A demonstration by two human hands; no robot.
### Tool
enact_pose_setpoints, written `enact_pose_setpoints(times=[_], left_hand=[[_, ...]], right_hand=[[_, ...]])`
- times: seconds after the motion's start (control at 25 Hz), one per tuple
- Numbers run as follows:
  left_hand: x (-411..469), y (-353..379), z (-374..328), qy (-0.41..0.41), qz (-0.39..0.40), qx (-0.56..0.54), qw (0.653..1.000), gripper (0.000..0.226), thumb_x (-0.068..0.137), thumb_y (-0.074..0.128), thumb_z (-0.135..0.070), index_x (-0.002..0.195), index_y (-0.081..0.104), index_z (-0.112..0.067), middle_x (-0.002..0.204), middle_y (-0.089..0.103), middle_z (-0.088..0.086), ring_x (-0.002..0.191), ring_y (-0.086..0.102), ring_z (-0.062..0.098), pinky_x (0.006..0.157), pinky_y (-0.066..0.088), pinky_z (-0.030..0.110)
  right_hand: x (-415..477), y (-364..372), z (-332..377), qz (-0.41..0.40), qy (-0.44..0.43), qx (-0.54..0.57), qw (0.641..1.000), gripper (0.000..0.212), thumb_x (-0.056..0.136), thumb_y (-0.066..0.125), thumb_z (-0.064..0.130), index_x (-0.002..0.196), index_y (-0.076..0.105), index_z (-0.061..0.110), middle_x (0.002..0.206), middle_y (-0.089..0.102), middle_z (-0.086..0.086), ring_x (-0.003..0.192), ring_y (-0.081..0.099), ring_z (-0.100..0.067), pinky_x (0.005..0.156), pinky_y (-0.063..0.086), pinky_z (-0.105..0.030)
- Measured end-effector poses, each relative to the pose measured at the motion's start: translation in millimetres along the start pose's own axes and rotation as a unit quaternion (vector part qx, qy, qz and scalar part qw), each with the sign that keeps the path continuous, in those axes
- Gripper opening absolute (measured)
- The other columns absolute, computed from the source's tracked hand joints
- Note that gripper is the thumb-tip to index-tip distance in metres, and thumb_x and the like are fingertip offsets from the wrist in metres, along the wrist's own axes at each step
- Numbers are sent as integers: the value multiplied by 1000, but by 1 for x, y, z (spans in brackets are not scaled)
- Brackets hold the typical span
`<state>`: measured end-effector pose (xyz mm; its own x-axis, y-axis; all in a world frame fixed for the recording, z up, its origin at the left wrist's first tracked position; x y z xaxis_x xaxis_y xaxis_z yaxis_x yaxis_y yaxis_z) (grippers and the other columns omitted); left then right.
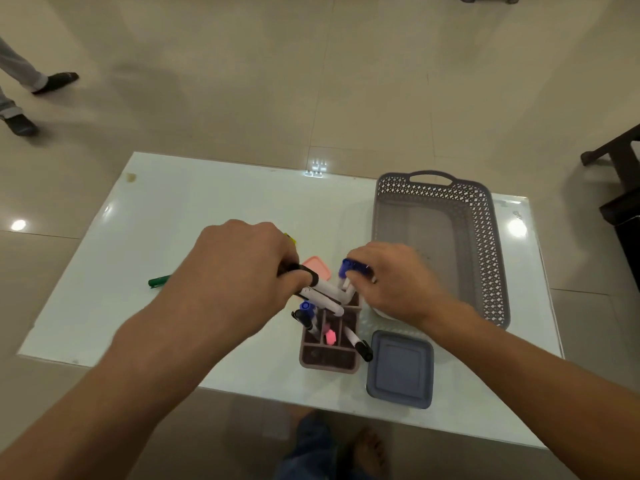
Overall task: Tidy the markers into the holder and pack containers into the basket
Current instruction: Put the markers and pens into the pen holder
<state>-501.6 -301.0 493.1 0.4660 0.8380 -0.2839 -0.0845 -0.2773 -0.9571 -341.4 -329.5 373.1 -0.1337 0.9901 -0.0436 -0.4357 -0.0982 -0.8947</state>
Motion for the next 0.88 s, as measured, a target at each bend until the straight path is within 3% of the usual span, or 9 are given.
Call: enact_pose_setpoints(times=[0.12,0.32,0.6,0.88], left_hand=[[-2,-3,8,-18,-4,-6,1000,33,91,55,-59,95,76,-33,82,72,-7,57,51,7,50,32,21],[13,3,8,-25,-13,-16,999,32,91,60,-54,87,76,-27,73,70,-4,62,56,12,51,32,22],[45,53,-23,-33,18,-74,997,27,85,70,-41,79,68,-15,64,57,0,63,55,20,57,37,28],[43,73,-55,-7,4,-21,1000,21,94,64,-24,82,49,-15,94,70,9,85,64,25,64,39,30]], right_hand=[[-24,-44,-10,-85,50,45,994,9,91,67,29,92,76,27,76,70,11,64,61,-8,61,53,-31],[-62,-50,-17,-116,139,60,982,7,87,73,27,86,79,29,57,61,15,51,55,-5,48,45,-19],[-83,-11,-8,-147,218,57,963,10,92,69,30,86,74,24,71,68,9,60,60,-8,57,52,-29],[-108,18,10,-199,259,48,944,8,92,71,26,91,73,19,73,67,6,58,54,-7,54,41,-15]])
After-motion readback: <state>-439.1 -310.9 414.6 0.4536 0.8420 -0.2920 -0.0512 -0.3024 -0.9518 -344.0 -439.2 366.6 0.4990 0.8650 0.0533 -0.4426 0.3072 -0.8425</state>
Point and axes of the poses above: each hand's wrist, its own x-axis towards the middle knuckle, its own y-axis out of the palm, z = x × y, the point moved 8 cm from there along x, towards the middle knuckle
